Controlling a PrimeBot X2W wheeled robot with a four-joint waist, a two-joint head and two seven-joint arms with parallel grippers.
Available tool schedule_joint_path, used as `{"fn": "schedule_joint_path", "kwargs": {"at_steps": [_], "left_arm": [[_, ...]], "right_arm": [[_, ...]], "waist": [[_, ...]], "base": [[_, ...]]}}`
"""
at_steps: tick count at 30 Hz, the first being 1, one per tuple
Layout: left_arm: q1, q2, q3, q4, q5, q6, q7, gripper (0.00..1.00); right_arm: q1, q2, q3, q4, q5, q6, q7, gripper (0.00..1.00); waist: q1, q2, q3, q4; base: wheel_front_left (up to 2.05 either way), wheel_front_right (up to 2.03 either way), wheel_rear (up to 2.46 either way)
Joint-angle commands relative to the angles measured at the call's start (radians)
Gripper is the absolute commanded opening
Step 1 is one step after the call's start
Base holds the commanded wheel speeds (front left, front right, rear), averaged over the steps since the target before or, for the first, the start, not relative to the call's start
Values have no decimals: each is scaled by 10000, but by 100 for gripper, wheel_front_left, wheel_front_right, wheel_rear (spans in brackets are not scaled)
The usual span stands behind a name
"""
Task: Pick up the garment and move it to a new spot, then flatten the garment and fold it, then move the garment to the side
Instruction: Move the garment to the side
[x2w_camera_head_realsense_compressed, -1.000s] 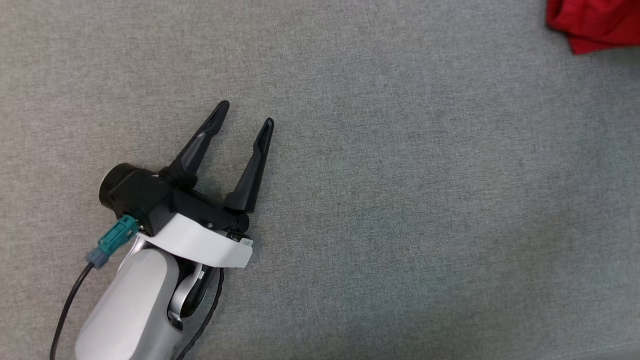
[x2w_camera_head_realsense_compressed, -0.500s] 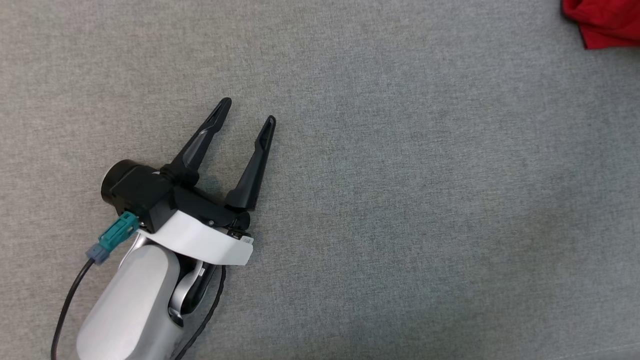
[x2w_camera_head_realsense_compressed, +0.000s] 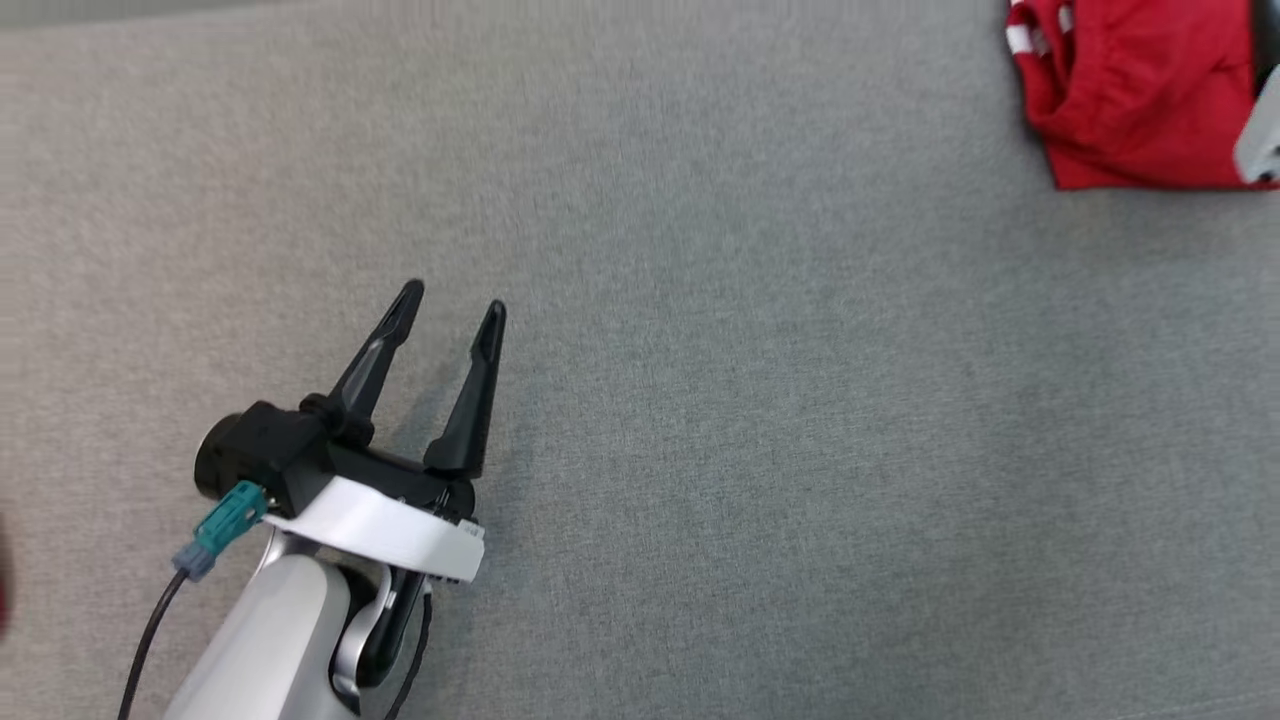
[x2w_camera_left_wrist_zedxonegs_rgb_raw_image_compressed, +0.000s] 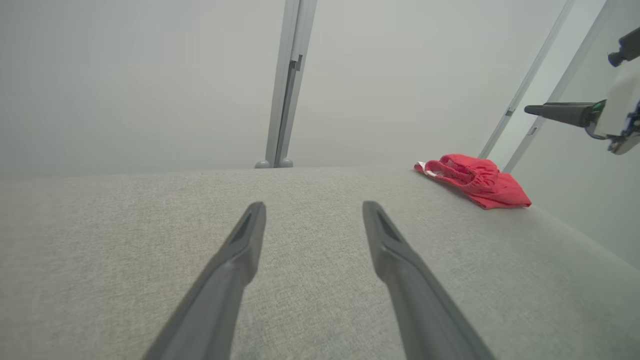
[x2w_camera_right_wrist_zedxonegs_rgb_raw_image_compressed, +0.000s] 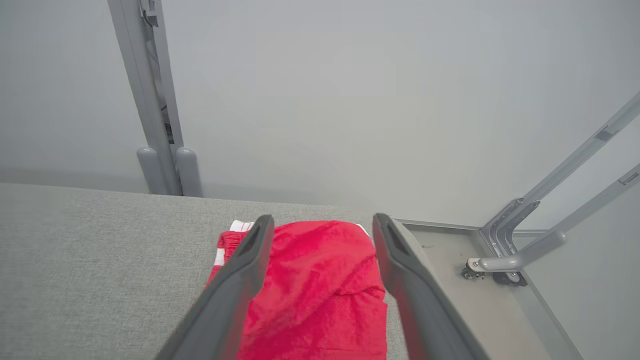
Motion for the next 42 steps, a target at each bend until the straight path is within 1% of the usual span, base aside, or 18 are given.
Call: {"fn": "schedule_joint_path", "kwargs": {"at_steps": [1,5,10,13,18,22,28,30,35,36,37,38,40,42], "left_arm": [[163,29,64,9,-53,67,-29,100],[666,50,295,27,-158,243,-77,100],[1271,59,563,-59,-258,457,-88,100],[1596,96,695,-174,-310,586,-91,100],[2019,130,837,-293,-387,761,-87,100],[2387,170,903,-343,-455,849,-90,100],[2995,174,1123,-438,-533,1023,-94,100],[3178,142,1217,-507,-552,1112,-97,100],[3433,-16,1436,-605,-492,1124,-104,100],[3481,-54,1532,-641,-467,1136,-103,100],[3481,-54,1532,-641,-467,1136,-103,100],[3571,-87,1602,-676,-409,1129,-103,100],[3709,-182,1731,-686,-316,1065,-104,100],[3779,-278,1871,-709,-219,994,-105,100]], "right_arm": [[193,8,37,-55,57,1,-88,100],[938,351,267,-614,469,1,-234,100],[2132,446,572,-1672,1089,1,-395,100],[3006,341,626,-2408,1512,1,-447,100],[4536,100,352,-3556,2069,1,-547,100],[5889,142,-143,-4469,2308,1,-720,100],[8046,510,-1100,-6015,2017,1,-948,100],[8729,743,-1596,-6595,1810,1,-997,100],[10448,1402,-2889,-8156,1264,1,-1038,100],[10746,1577,-3029,-8574,1146,2,-1040,100],[10746,1577,-3029,-8574,1146,2,-1040,100],[11023,1666,-3123,-8996,940,2,-1035,100],[11632,2021,-3252,-9595,867,2,-1032,100],[11977,2229,-3293,-10139,541,2,-1036,100]], "waist": [[0,0,-704,46],[0,0,-1499,182],[0,0,-2313,603],[0,0,-2663,921],[0,0,-3139,1453],[0,0,-3486,1720],[0,0,-3907,1883],[0,0,-3956,1915],[0,0,-4030,2040],[0,0,-4035,2053],[0,0,-4035,2053],[0,0,-4039,2055],[0,0,-4046,2038],[0,0,-4047,2002]], "base": [[0,0,0],[0,0,0],[0,0,0],[0,0,0],[0,0,0],[0,0,0],[0,0,0],[0,0,0],[0,0,0],[0,0,0],[0,0,0],[0,0,0],[0,0,0],[0,0,0]]}}
